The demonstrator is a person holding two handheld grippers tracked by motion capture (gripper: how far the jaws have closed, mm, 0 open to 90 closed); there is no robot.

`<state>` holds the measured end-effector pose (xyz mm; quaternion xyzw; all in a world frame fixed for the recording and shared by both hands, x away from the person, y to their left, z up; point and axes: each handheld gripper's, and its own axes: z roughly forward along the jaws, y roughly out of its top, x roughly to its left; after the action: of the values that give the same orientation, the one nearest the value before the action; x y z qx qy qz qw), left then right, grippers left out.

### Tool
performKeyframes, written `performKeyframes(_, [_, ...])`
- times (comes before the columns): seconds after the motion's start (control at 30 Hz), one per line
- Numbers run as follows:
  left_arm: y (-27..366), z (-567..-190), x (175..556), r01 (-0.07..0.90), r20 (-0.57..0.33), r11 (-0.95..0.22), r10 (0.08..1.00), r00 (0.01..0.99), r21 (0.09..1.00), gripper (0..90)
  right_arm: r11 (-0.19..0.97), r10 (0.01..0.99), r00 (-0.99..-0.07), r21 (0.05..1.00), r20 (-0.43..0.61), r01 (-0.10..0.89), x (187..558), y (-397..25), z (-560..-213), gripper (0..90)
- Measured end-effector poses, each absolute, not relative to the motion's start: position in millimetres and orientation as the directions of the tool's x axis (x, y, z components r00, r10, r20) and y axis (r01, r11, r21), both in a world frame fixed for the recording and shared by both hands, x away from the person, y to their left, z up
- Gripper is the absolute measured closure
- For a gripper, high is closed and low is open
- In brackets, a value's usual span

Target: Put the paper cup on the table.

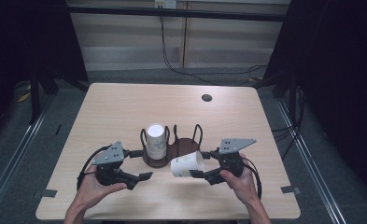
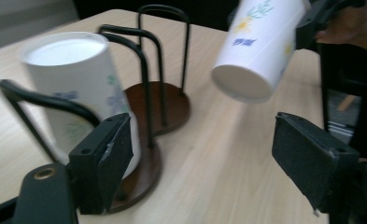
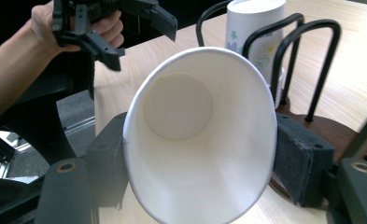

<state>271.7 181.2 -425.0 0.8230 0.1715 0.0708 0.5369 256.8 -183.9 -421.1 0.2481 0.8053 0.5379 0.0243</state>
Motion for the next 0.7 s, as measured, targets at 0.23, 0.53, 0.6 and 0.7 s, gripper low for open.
performKeyframes(0.23, [199,-423,271,0.203,-0.038,-0.363,0.413,0.91,0.909,18.9,0.275,0.451,-0.86,0.879,0.24,0.39,255,-195,-423,28.3])
performKeyframes(0.53, [217,-435,267,0.247,-0.049,-0.325,0.514,0.856,0.913,20.3,0.279,0.485,-0.84,0.867,0.245,0.414,255,-206,-425,27.8])
performKeyframes(0.6, [220,-439,266,0.253,-0.039,-0.337,0.53,0.847,0.907,20.3,0.279,0.494,-0.835,0.865,0.245,0.418,255,-209,-425,27.8])
performKeyframes(0.7, [228,-445,263,0.267,-0.052,-0.306,0.564,0.824,0.914,20.3,0.284,0.512,-0.823,0.856,0.246,0.432,254,-214,-425,27.7])
